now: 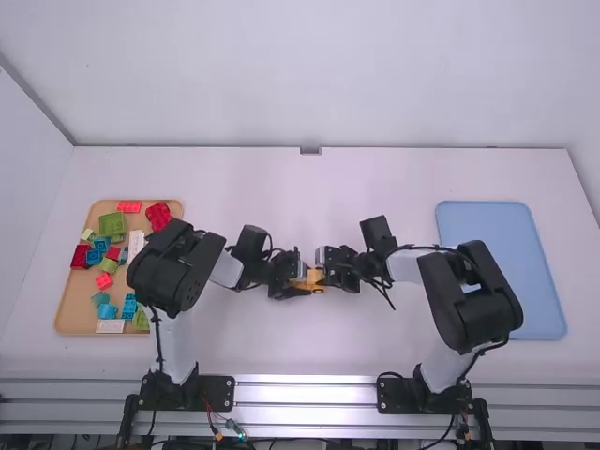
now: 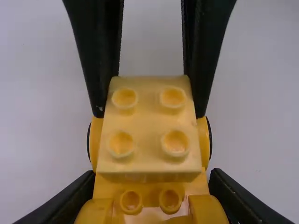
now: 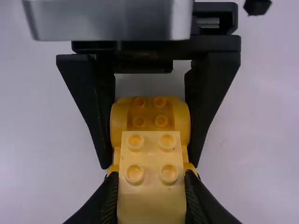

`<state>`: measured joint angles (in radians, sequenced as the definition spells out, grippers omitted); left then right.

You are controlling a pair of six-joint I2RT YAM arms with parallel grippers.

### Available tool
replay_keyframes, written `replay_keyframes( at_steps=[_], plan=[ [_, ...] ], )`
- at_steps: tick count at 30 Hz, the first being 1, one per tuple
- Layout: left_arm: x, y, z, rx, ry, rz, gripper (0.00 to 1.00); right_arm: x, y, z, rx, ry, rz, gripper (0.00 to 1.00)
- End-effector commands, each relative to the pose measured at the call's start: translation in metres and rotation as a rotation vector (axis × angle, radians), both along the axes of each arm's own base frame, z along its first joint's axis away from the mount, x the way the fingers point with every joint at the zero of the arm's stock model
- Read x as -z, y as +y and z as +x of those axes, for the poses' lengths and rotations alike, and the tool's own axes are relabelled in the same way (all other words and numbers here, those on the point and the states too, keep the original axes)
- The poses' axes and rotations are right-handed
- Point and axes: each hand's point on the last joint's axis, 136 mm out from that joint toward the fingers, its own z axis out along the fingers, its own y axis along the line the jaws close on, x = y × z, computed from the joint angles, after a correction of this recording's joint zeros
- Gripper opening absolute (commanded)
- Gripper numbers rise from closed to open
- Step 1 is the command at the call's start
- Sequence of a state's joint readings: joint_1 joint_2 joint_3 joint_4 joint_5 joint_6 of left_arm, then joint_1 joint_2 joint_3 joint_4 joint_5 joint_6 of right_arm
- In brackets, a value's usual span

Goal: Assemble lego blocks to make yellow taxi

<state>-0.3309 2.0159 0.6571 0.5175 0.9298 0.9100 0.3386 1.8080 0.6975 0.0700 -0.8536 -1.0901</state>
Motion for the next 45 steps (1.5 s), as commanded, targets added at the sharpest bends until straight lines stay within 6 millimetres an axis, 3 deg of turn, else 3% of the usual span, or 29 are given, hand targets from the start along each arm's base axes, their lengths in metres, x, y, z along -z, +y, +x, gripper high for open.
replay_keyframes(
  at_steps=[1,8,14,22,23,24,25,32,38,40,45],
  plan=[
    [0.015,0.004,-0.002,-0.018,0.033,0.040,0.45,0.006,-0.003,-0.007,-0.006,0.013,-0.004,0.00],
    [0.017,0.005,-0.005,-0.015,0.032,0.042,0.48,0.009,-0.012,-0.005,0.024,0.023,-0.009,0.00],
    [0.017,0.005,-0.007,-0.013,0.038,0.041,0.49,0.010,-0.011,0.003,0.064,0.018,-0.023,0.00],
    [0.017,0.005,-0.006,-0.014,0.040,0.041,0.50,0.011,-0.006,0.000,0.049,0.014,-0.033,0.00],
    [0.017,0.005,-0.007,-0.012,0.039,0.041,0.51,0.011,-0.007,0.000,0.050,0.014,-0.032,0.03],
    [0.017,0.005,-0.007,-0.012,0.039,0.040,0.51,0.011,-0.007,0.000,0.049,0.015,-0.030,0.14],
    [0.017,0.005,-0.007,-0.012,0.039,0.041,0.51,0.011,-0.006,0.000,0.049,0.016,-0.030,0.16],
    [0.017,0.005,-0.007,-0.012,0.039,0.040,0.51,0.012,-0.007,0.000,0.051,0.017,-0.034,0.17],
    [0.017,0.005,-0.007,-0.012,0.039,0.041,0.53,0.010,-0.007,0.002,0.053,0.009,-0.026,0.46],
    [0.017,0.005,-0.007,-0.013,0.039,0.041,0.53,0.006,-0.008,0.004,0.057,0.005,-0.011,0.50],
    [0.017,0.005,-0.006,-0.013,0.038,0.041,0.54,-0.030,-0.010,0.008,0.047,-0.013,0.119,0.57]
  ],
)
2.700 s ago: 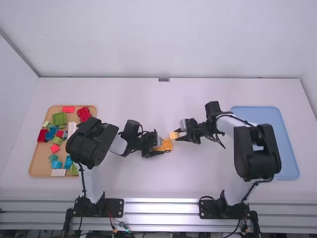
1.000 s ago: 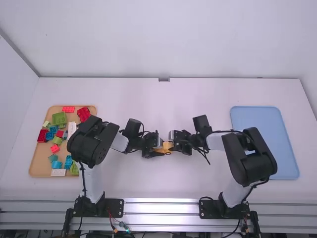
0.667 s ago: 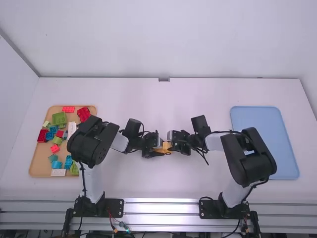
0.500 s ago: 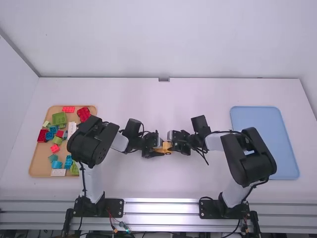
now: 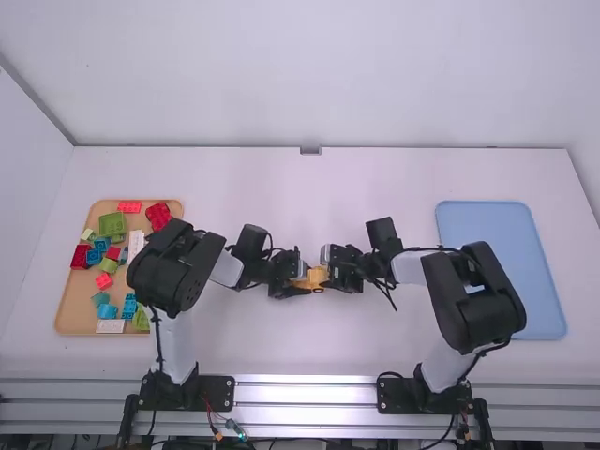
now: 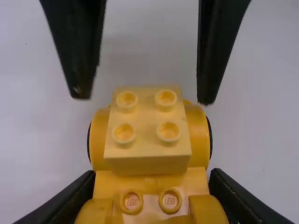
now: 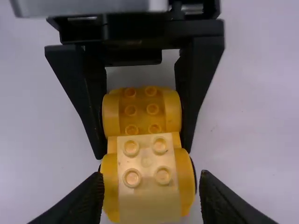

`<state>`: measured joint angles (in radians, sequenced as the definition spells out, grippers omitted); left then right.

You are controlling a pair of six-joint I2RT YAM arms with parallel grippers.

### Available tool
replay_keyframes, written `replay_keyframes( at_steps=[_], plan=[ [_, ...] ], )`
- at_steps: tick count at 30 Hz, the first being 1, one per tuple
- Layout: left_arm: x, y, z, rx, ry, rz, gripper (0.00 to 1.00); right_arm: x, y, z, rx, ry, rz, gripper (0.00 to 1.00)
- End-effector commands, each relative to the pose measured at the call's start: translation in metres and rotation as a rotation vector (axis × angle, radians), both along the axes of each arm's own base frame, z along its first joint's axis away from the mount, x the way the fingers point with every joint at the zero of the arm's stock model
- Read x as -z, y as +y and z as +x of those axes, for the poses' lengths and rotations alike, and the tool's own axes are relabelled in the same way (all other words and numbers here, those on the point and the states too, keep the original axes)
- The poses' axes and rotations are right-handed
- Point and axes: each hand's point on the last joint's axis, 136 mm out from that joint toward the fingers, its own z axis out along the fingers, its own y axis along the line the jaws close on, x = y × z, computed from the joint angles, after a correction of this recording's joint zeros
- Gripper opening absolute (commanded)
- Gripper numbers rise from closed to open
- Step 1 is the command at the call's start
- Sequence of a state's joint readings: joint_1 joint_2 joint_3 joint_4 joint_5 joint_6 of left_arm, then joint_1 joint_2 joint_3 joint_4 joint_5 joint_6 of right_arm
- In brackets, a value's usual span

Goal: Assemble lego blocks to make yellow taxi

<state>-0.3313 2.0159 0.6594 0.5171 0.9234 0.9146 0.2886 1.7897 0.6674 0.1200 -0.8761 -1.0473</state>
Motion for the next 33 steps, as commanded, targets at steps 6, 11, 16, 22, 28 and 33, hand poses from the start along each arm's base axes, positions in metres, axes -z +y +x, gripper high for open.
replay_keyframes(
  at_steps=[6,11,16,22,28,33],
  plan=[
    [0.016,0.004,-0.007,-0.012,0.043,0.034,0.55,-0.051,0.001,0.001,-0.034,-0.059,0.172,0.00],
    [0.016,0.005,-0.007,-0.012,0.044,0.035,0.55,-0.023,0.007,-0.004,-0.028,-0.039,0.044,0.00],
    [0.016,0.004,-0.007,-0.012,0.043,0.035,0.54,0.007,0.006,-0.006,0.034,0.025,-0.087,0.00],
    [0.016,0.005,-0.007,-0.012,0.043,0.035,0.53,0.028,0.001,-0.008,0.049,0.067,-0.136,0.00],
    [0.016,0.005,-0.007,-0.014,0.047,0.035,0.52,0.054,-0.005,-0.013,0.049,0.152,-0.204,0.00],
    [0.016,0.005,-0.007,-0.015,0.045,0.036,0.50,0.070,-0.011,-0.023,-0.016,0.145,-0.285,0.00]
  ],
)
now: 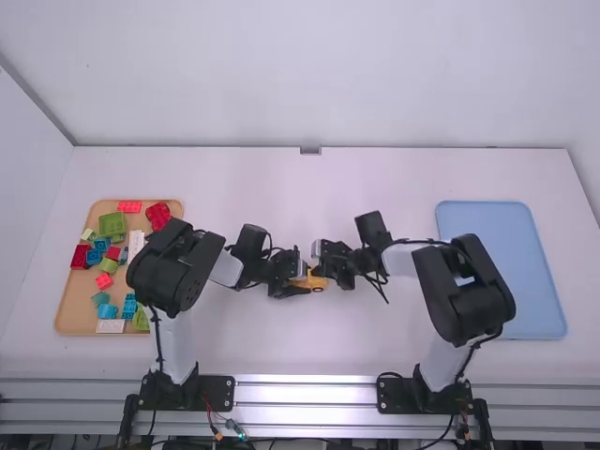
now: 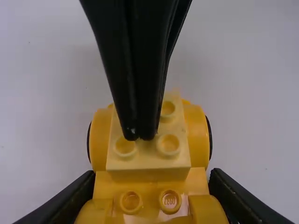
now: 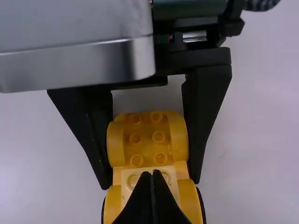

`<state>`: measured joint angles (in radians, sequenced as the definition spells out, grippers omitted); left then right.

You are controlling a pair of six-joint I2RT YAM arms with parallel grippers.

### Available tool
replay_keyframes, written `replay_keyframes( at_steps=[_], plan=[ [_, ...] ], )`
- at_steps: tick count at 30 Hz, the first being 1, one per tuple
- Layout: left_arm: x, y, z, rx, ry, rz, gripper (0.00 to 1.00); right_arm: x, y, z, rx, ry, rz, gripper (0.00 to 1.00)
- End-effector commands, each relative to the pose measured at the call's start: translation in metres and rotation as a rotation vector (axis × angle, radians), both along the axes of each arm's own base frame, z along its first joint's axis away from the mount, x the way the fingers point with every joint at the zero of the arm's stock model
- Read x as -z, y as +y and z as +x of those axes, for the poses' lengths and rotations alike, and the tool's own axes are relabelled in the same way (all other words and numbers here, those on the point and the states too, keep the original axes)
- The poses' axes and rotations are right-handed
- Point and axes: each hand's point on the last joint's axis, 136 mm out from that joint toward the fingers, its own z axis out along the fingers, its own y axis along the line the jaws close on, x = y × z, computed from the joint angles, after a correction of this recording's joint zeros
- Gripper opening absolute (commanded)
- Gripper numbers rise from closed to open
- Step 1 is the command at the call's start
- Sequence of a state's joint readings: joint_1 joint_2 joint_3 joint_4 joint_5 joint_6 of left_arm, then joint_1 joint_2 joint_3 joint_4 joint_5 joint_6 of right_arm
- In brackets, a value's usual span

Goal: Assemble lego blocks to make yellow taxi

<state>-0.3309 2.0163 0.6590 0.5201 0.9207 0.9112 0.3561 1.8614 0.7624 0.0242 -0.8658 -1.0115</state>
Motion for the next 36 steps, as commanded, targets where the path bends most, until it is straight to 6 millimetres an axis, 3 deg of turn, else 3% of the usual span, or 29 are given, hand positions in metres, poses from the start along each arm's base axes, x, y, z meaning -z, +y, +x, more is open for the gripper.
replay_keyframes(
  at_steps=[1,5,7,9,12,14,15,16,17,19,22,28,36],
  plan=[
    [0.016,0.005,-0.008,-0.012,0.046,0.036,0.50,0.063,-0.032,-0.019,0.014,0.045,-0.265,0.00],
    [0.015,0.006,-0.006,-0.017,0.043,0.032,0.50,0.070,-0.039,-0.019,0.034,0.052,-0.311,0.00],
    [0.016,0.005,-0.006,-0.015,0.040,0.035,0.51,0.062,-0.032,-0.015,0.028,0.048,-0.266,0.00],
    [0.016,0.005,-0.007,-0.010,0.035,0.035,0.52,0.043,-0.024,-0.008,0.025,0.035,-0.191,0.00],
    [0.016,0.005,-0.007,-0.010,0.035,0.035,0.54,-0.013,-0.009,0.006,-0.003,-0.020,0.024,0.07],
    [0.016,0.005,-0.007,-0.010,0.034,0.035,0.55,-0.048,-0.007,0.013,-0.023,-0.084,0.137,0.25],
    [0.015,0.005,-0.006,-0.010,0.029,0.033,0.56,-0.071,-0.011,0.019,-0.019,-0.134,0.191,0.41],
    [0.015,0.004,-0.005,-0.011,0.024,0.032,0.56,-0.080,-0.014,0.022,-0.013,-0.155,0.206,0.75],
    [0.014,0.004,-0.004,-0.013,0.019,0.032,0.57,-0.087,-0.017,0.025,-0.003,-0.175,0.214,0.99],
    [0.015,0.005,0.001,-0.029,0.002,0.043,0.59,-0.106,-0.030,0.036,0.075,-0.190,0.209,0.99],
    [0.016,0.007,0.005,-0.043,-0.015,0.056,0.63,-0.115,-0.043,0.045,0.186,-0.143,0.182,0.99],
    [0.015,0.006,0.006,-0.044,-0.023,0.054,0.99,-0.107,-0.055,0.041,0.224,-0.108,0.123,0.99],
    [-0.004,0.017,0.026,-0.164,0.015,0.047,0.99,-0.107,-0.046,0.035,0.187,-0.118,0.120,0.99]
  ],
)
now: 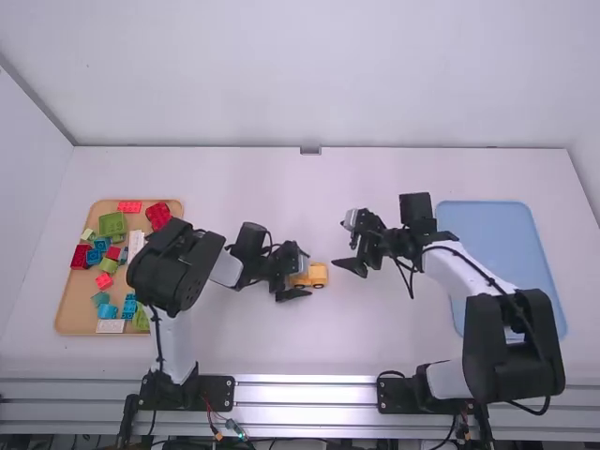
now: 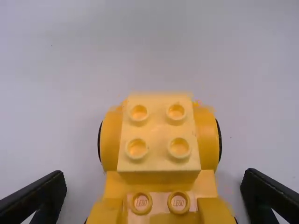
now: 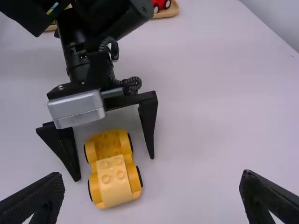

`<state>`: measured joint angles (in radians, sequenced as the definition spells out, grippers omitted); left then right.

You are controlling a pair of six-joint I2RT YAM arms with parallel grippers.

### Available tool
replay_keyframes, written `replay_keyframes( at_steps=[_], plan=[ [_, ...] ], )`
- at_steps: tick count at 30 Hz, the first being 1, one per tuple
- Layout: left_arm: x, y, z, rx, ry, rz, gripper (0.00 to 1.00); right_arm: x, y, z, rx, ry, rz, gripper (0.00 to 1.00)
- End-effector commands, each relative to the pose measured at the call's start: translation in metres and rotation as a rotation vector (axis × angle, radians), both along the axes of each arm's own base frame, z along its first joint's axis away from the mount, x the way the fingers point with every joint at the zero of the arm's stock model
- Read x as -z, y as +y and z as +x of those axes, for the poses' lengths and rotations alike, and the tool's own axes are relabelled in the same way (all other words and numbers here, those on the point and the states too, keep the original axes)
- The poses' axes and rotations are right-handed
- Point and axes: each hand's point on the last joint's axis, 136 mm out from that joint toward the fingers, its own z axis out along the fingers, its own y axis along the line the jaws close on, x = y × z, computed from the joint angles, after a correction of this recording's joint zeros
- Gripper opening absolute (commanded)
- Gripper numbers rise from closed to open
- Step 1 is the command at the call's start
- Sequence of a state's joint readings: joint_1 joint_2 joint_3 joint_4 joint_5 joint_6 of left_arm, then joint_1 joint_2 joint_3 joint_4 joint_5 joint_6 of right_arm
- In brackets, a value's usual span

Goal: Assemble lego blocks to make yellow taxi

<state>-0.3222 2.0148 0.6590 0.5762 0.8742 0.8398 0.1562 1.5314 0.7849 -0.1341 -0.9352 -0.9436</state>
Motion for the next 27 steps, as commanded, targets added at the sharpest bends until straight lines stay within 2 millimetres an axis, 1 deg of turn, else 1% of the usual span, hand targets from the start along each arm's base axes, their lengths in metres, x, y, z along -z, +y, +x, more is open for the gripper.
replay_keyframes(
  at_steps=[1,3,4,5,6,8,9,10,13,14,15,16,17,19,20,22,23,24,25,26,27],
  plan=[
    [-0.004,0.017,0.013,-0.114,0.026,0.051,0.99,-0.003,0.005,-0.002,-0.018,-0.004,0.005,0.99],
    [-0.011,0.029,0.016,-0.162,0.045,0.090,0.99,-0.002,0.004,-0.002,-0.010,0.000,0.000,0.99],
    [-0.017,0.038,0.016,-0.196,0.060,0.122,0.99,-0.002,0.004,-0.002,-0.011,0.000,0.001,0.99],
    [-0.017,0.038,0.016,-0.196,0.060,0.122,0.99,-0.002,0.004,-0.002,-0.011,0.000,0.001,0.99],
    [-0.023,0.045,0.015,-0.218,0.072,0.144,0.99,-0.002,0.004,-0.001,-0.010,-0.002,0.001,0.99],
    [-0.042,0.063,0.014,-0.283,0.071,0.192,0.99,-0.003,0.004,-0.001,-0.013,-0.009,0.000,0.99],
    [-0.045,0.066,0.014,-0.291,0.070,0.198,1.00,-0.003,0.004,0.000,-0.012,-0.010,0.001,0.99],
    [-0.055,0.076,0.014,-0.328,0.061,0.220,0.99,-0.004,0.004,0.001,-0.010,-0.014,0.003,0.99],
    [-0.080,0.097,0.010,-0.401,0.050,0.248,0.99,-0.006,0.005,0.005,0.005,-0.015,0.014,0.99],
    [-0.090,0.106,0.008,-0.447,0.059,0.250,0.99,-0.008,0.005,0.007,0.016,-0.013,0.021,0.98],
    [-0.102,0.120,0.007,-0.521,0.063,0.258,0.99,-0.011,0.006,0.011,0.029,-0.014,0.029,0.99],
    [-0.109,0.132,0.007,-0.579,0.055,0.275,0.99,-0.012,0.006,0.014,0.044,-0.017,0.032,0.99],
    [-0.110,0.134,0.007,-0.589,0.055,0.277,0.99,-0.012,0.006,0.015,0.048,-0.017,0.032,0.99],
    [-0.121,0.162,0.010,-0.744,0.058,0.306,0.99,-0.014,0.004,0.024,0.096,-0.015,0.032,0.99],
    [-0.130,0.186,0.016,-0.917,0.084,0.292,0.99,-0.016,0.002,0.030,0.129,-0.011,0.032,0.99],
    [-0.138,0.210,0.022,-1.117,0.137,0.235,0.99,-0.017,0.001,0.036,0.158,-0.012,0.031,0.99],
    [-0.143,0.237,0.025,-1.349,0.213,0.145,0.99,-0.018,0.000,0.040,0.185,-0.013,0.029,0.99],
    [-0.144,0.251,0.024,-1.460,0.252,0.101,0.99,-0.018,-0.001,0.042,0.194,-0.015,0.030,0.99],
    [-0.143,0.278,0.020,-1.663,0.327,0.017,0.99,-0.019,-0.002,0.046,0.215,-0.016,0.030,0.99],
    [-0.142,0.290,0.017,-1.749,0.352,-0.013,1.00,-0.020,-0.002,0.047,0.221,-0.017,0.032,0.99],
    [-0.139,0.308,0.012,-1.864,0.378,-0.043,0.99,-0.021,-0.002,0.048,0.225,-0.017,0.038,0.99]
  ],
)
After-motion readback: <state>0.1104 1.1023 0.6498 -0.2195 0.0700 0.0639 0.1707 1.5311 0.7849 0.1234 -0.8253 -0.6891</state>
